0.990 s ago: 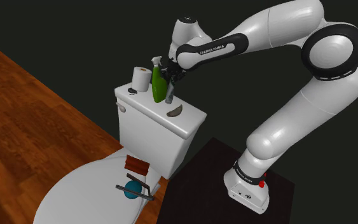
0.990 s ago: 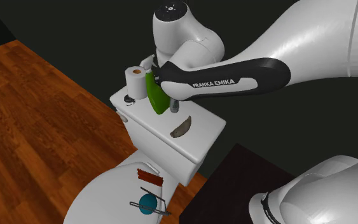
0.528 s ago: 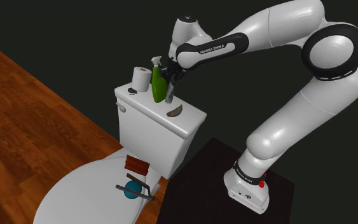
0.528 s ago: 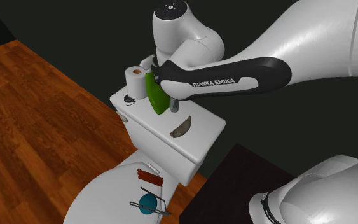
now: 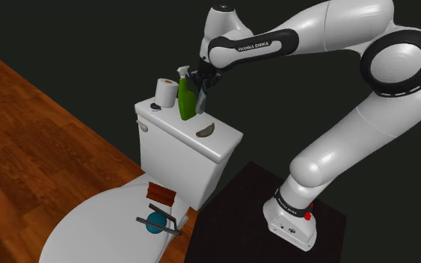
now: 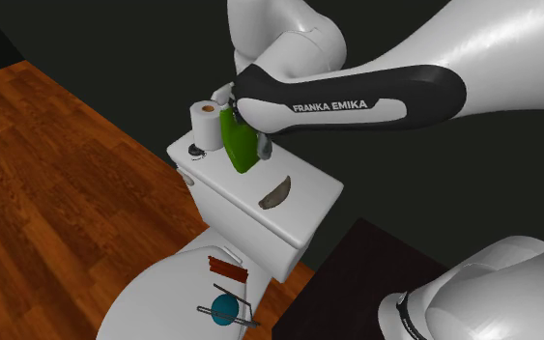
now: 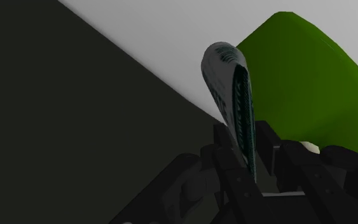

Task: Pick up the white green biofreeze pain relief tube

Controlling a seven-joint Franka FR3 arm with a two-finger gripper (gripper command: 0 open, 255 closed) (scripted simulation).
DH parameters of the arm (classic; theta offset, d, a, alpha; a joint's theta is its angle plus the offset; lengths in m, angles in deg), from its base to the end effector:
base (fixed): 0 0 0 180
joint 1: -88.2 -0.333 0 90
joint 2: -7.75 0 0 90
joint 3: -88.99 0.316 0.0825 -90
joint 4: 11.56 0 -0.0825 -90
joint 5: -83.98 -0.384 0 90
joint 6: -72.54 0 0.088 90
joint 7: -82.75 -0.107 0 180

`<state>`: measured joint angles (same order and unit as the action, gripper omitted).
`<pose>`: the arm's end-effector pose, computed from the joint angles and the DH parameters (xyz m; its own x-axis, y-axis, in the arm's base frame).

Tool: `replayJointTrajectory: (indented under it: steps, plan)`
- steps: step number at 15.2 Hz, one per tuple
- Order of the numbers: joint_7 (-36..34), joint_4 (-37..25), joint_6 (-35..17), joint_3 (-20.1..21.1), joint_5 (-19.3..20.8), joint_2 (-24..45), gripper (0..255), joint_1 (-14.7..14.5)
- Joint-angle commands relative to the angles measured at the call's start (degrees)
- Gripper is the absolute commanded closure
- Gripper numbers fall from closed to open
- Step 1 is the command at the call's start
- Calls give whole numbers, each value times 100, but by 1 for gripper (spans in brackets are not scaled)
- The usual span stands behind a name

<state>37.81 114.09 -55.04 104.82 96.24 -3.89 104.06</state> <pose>0.5135 -0.0009 0.4918 0.7438 -0.5862 0.3210 -0.6262 -0.7791 0.0283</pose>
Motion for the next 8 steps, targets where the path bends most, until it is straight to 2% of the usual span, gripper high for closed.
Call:
replayJointTrajectory:
  steps: [1, 8]
  plan:
    - [63, -130, 155, -15, -37, -33, 255, -2]
    - [175, -448, 537, -32, -112, -109, 255, -13]
